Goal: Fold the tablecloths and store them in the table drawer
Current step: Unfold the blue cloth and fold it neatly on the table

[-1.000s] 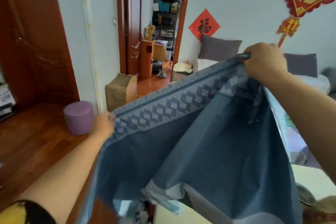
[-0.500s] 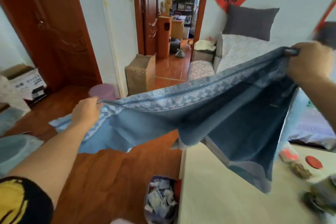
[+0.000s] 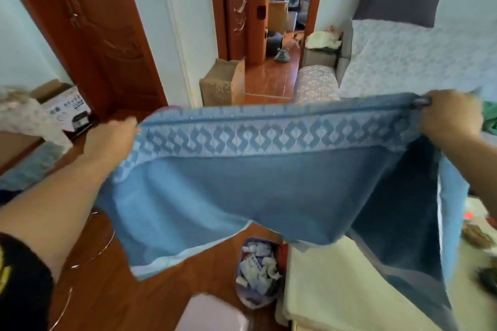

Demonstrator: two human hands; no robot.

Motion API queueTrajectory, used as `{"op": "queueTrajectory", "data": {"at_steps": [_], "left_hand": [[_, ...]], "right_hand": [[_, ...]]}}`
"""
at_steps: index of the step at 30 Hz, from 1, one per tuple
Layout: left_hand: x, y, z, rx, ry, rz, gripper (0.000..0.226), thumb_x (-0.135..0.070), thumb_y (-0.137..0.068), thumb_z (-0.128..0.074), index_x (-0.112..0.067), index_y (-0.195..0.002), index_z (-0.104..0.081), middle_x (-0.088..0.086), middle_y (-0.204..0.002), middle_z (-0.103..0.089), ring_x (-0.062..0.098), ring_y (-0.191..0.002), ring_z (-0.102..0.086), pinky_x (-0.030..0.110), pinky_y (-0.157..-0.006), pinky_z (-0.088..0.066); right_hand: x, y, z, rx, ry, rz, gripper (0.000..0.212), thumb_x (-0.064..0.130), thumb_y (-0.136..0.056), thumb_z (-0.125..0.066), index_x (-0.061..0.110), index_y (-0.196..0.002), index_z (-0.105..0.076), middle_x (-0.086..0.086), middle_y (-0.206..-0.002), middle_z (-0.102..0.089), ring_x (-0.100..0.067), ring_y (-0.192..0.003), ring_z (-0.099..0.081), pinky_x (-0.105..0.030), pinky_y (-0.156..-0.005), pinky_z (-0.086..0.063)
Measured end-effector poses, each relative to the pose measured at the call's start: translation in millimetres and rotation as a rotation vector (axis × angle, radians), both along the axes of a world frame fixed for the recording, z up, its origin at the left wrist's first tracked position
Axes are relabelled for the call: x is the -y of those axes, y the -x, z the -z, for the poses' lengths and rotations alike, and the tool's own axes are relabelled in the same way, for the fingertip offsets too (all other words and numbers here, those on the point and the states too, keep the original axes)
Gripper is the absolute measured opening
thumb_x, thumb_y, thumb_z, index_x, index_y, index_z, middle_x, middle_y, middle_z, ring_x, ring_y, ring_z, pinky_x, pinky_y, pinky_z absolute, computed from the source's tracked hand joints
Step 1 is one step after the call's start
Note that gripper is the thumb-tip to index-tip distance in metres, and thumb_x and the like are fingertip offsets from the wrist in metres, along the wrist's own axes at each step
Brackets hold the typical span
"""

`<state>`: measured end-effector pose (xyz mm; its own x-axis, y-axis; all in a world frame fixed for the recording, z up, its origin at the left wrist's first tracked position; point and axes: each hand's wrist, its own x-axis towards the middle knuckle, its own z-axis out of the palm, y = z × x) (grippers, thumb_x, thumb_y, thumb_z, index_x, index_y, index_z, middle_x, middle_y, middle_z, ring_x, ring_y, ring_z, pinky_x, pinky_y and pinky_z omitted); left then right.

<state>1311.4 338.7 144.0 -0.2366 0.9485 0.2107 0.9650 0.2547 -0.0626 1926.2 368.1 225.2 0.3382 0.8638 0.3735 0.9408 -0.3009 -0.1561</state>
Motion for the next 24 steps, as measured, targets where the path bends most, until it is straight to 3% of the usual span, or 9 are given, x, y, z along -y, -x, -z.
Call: {"op": "queueTrajectory", "data": {"at_steps": [3, 4, 7, 8, 12, 14, 19, 21, 24], "left_hand": [[1, -14, -18, 0.059, -0.384, -0.071, 0.004, -0.009, -0.098, -0.049, -0.009, -0.095, -0.05, 0.025, -0.09, -0.062, 0.049, -0.084, -0.063, 0.05, -0.064, -0.044], [4, -18, -10, 0.09, -0.378, -0.082, 0.002, -0.007, -0.096, -0.05, -0.009, -0.098, -0.05, 0.025, -0.09, -0.063, 0.048, -0.084, -0.064, 0.049, -0.064, -0.046], [28, -25, 37, -0.043, 0.277, -0.026, 0.014, -0.017, -0.094, -0.053, -0.02, -0.108, -0.051, 0.018, -0.104, -0.068, 0.04, -0.094, -0.069, 0.044, -0.076, -0.058], [31, -19, 40, -0.091, 0.37, -0.03, 0.019, -0.017, -0.093, -0.054, -0.02, -0.111, -0.052, 0.016, -0.106, -0.068, 0.039, -0.096, -0.069, 0.042, -0.079, -0.057], [12, 12, 28, 0.102, -0.223, -0.172, 0.013, -0.005, -0.095, -0.049, -0.003, -0.106, -0.056, 0.032, -0.093, -0.064, 0.054, -0.087, -0.064, 0.057, -0.076, -0.053], [-1, 16, 24, 0.133, -0.369, -0.226, 0.013, -0.002, -0.094, -0.046, -0.005, -0.106, -0.051, 0.034, -0.094, -0.062, 0.055, -0.088, -0.062, 0.059, -0.073, -0.049], [-36, -10, 31, 0.059, 0.246, -0.077, 0.022, -0.015, -0.091, -0.056, -0.018, -0.113, -0.056, 0.025, -0.111, -0.064, 0.045, -0.099, -0.065, 0.048, -0.083, -0.055], [-56, -23, 20, 0.054, 0.092, -0.123, 0.024, -0.009, -0.093, -0.053, -0.012, -0.116, -0.059, 0.026, -0.116, -0.063, 0.047, -0.105, -0.064, 0.048, -0.084, -0.053], [-97, -44, -36, 0.254, -0.31, -0.175, 0.019, -0.001, -0.093, -0.048, -0.001, -0.11, -0.057, 0.036, -0.107, -0.062, 0.057, -0.1, -0.061, 0.056, -0.081, -0.051]], "right_hand": [[-16, -8, 2, -0.035, -0.143, 0.052, 0.022, 0.016, -0.08, -0.05, 0.008, -0.091, -0.067, -0.024, -0.081, -0.063, -0.046, -0.075, -0.062, -0.049, -0.072, -0.056], [-14, -2, 3, -0.036, -0.159, 0.034, 0.021, 0.015, -0.082, -0.051, 0.008, -0.092, -0.068, -0.026, -0.084, -0.064, -0.047, -0.077, -0.062, -0.048, -0.072, -0.053], [-13, 13, 16, 0.018, 0.074, -0.17, 0.024, 0.007, -0.085, -0.06, 0.011, -0.104, -0.074, -0.031, -0.099, -0.067, -0.048, -0.089, -0.063, -0.043, -0.076, -0.051], [-11, 20, 21, 0.03, 0.17, -0.203, 0.028, 0.007, -0.084, -0.06, 0.015, -0.106, -0.075, -0.03, -0.102, -0.067, -0.047, -0.091, -0.064, -0.043, -0.077, -0.053], [-17, 24, 28, -0.044, -0.032, -0.101, 0.037, 0.01, -0.081, -0.049, 0.009, -0.109, -0.073, -0.034, -0.097, -0.065, -0.05, -0.089, -0.063, -0.046, -0.076, -0.051], [-22, 22, 25, -0.069, -0.12, -0.09, 0.041, 0.012, -0.076, -0.046, 0.006, -0.107, -0.072, -0.034, -0.095, -0.065, -0.05, -0.086, -0.062, -0.045, -0.074, -0.05], [-49, 22, 43, 0.06, 0.316, -0.112, 0.025, 0.012, -0.083, -0.058, 0.014, -0.103, -0.073, -0.025, -0.105, -0.066, -0.043, -0.094, -0.064, -0.045, -0.081, -0.057], [-62, 14, 43, -0.008, 0.23, -0.039, 0.015, 0.008, -0.083, -0.058, 0.009, -0.093, -0.07, -0.025, -0.104, -0.067, -0.044, -0.096, -0.065, -0.046, -0.082, -0.057], [-76, -6, 5, -0.119, 0.0, 0.08, 0.023, 0.004, -0.086, -0.058, 0.007, -0.103, -0.073, -0.029, -0.105, -0.067, -0.047, -0.1, -0.064, -0.046, -0.083, -0.054]]}}
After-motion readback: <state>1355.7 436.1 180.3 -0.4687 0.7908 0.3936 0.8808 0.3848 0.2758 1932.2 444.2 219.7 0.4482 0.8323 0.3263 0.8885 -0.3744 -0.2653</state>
